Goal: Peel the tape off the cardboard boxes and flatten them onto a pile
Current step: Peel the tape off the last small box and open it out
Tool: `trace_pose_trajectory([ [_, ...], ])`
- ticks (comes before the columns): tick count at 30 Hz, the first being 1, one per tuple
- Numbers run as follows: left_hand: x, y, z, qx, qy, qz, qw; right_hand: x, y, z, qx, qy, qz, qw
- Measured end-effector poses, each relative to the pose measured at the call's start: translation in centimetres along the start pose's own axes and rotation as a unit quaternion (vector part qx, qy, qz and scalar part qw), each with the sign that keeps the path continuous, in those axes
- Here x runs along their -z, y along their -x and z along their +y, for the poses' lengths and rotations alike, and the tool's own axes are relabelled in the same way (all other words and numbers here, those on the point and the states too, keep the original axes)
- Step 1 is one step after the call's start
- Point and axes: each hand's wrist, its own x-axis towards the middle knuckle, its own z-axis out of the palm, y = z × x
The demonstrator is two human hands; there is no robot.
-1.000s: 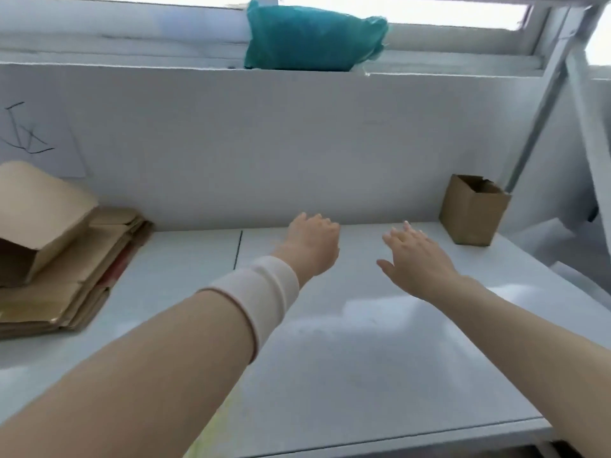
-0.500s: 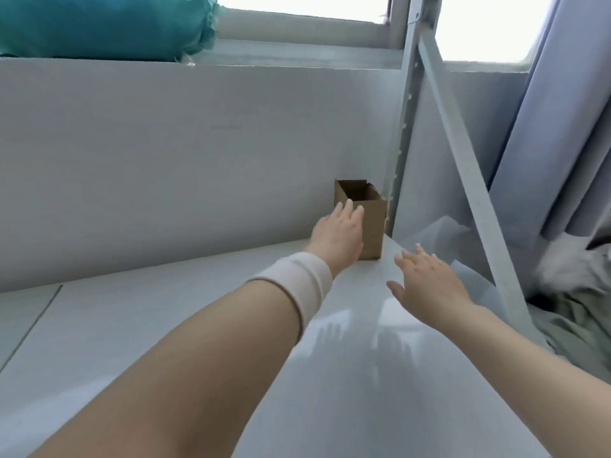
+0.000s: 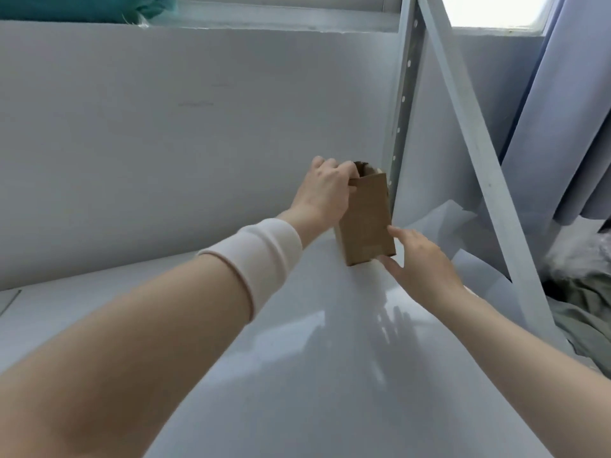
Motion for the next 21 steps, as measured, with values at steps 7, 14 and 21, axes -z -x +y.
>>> trace_pose_trajectory([
  [7,11.1,6.3,-1.4,0.151,0.268,0.066,0.949,3.1,5.1,-7.0,0.129,-0.161,0.164,0.965],
  [14,22.6,17.0,-3.5,0.251,0.251,0.171,0.919,5.0,11.4,-19.4,0.165,-0.276,0.115,0.94],
  [21,34.1,28.2,-6.6,0.35,0.203,0.286,0.868,5.8,17.4,-32.4,0.264,-0.324,0.163,0.894],
])
